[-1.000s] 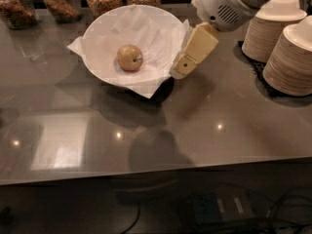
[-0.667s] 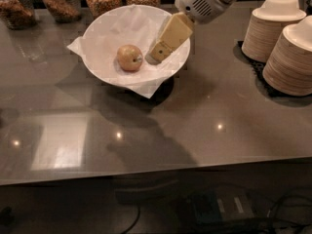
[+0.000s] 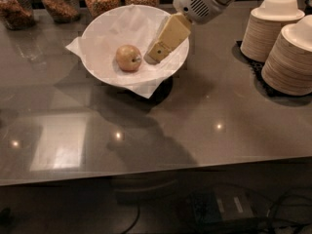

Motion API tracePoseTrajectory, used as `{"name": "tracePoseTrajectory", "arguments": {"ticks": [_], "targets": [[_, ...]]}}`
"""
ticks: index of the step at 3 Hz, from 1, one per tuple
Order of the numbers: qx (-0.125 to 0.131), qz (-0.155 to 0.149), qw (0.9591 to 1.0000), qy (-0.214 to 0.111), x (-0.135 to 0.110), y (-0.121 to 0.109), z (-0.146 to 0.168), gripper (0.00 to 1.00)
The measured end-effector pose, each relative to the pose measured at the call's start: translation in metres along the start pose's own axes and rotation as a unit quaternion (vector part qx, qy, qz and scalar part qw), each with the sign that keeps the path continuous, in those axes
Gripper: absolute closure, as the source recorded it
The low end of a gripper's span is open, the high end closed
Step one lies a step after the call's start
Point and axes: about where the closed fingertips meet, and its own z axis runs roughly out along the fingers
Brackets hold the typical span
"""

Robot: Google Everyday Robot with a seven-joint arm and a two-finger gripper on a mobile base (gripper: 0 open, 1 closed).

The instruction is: Pick apple from white bowl

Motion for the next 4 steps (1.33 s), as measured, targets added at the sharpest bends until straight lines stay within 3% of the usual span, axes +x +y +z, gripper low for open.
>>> {"name": "tracePoseTrajectory", "arguments": {"ticks": [2,4], "targets": [[0.013,-0.036,0.9974,-0.061,-0.021,-0.008,0.054,0.00],[0.010,-0.040,0.9944,-0.098,-0.036,-0.022,0.110,0.39]]}}
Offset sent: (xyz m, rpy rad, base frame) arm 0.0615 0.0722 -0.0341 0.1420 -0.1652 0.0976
